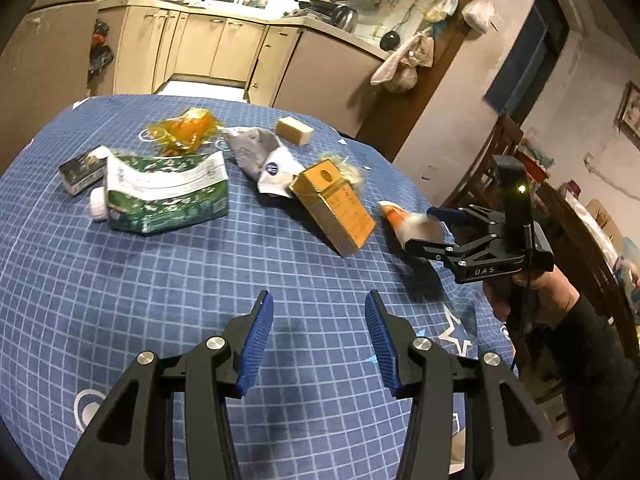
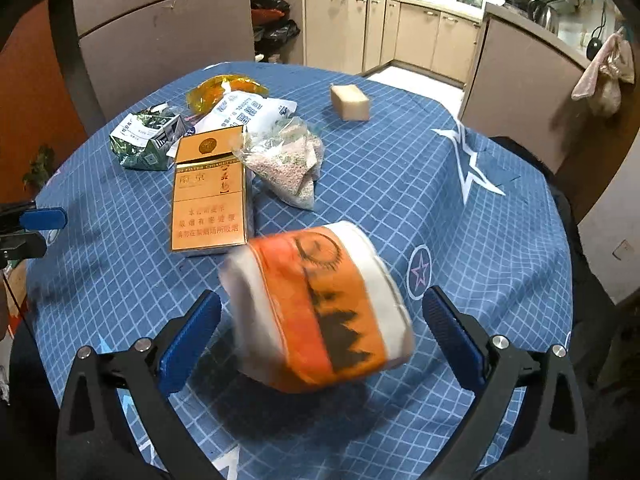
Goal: Collect trash
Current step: 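Grasp the orange-and-white paper cup with the right gripper while the left gripper grasps the green milk carton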
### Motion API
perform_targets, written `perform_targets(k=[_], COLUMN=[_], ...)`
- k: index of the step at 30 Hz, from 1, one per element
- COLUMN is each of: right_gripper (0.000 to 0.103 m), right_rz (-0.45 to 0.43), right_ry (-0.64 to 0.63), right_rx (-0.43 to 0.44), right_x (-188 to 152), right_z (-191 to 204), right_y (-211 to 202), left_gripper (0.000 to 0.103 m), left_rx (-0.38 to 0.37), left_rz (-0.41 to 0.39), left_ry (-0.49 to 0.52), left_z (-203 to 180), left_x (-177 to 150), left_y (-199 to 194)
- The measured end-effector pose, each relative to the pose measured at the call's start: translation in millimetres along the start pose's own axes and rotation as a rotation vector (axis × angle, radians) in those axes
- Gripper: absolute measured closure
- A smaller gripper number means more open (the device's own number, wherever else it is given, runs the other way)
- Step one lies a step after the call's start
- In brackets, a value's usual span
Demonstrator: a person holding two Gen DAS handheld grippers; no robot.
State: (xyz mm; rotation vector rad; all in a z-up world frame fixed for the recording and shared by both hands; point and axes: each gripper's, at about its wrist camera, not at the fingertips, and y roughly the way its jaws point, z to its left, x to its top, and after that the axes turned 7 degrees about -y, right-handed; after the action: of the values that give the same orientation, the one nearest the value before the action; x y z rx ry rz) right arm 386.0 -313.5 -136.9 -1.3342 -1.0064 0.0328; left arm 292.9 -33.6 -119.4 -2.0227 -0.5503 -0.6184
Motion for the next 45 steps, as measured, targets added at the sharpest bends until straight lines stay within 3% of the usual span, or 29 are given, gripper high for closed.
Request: perform_targets(k=[7,9,10,13,20,26,29,31,33,37,41,45], right_gripper=[0.006,0.017,0.033,0.042,0.068,0.069,0.069,0.069,0.069,0.069,0.069,0.069], right_rz=[0.039,0.031,0.027,-0.001,-0.057,-0.139,-0.204,-0.231,-0.255,-0.265,-0.257,-0.257], right_ry=[-0.025,0.007,0.023,0.076,0.024,-0.015,-0.010,-0.014,-0.018,-0.015,-0.002,0.010], right_rx=[0.054,0.080,0.085,0.097,-0.052,-0.091,-0.058,-0.039,-0.019,0.007,0.018,0.025], right_x=[2,0,-2,-8,-18,-20,-17,-16,-14,-11,-12,-12], right_z=[3,0,-1,-4,30,56,69,82,93,105,107,108], right_y=[13,12,11,3,-21,-45,-63,-70,-75,-76,-71,-71], left_gripper=[0.054,0.054,0.054,0.054,0.054,0.054,0.054,0.044,0.042,0.042,0.042,0.038], left_rx=[-0.010,-0.007,-0.008,0.006,0.008,0.025,0.042,0.035,0.045,0.042,0.093,0.102], left_rz=[-0.011,-0.015,-0.015,-0.018,-0.029,-0.042,-0.052,-0.051,-0.067,-0.092,-0.130,-0.097], left_ry=[-0.010,-0.017,-0.024,-0.049,-0.090,-0.093,-0.101,-0.110,-0.135,-0.212,-0.202,-0.194], left_z=[0,3,5,16,28,41,55,66,78,105,114,130], left_x=[2,4,4,7,8,10,18,27,35,60,82,102], left_y=[-7,-7,-8,-9,-13,-24,-30,-31,-30,-23,-15,5])
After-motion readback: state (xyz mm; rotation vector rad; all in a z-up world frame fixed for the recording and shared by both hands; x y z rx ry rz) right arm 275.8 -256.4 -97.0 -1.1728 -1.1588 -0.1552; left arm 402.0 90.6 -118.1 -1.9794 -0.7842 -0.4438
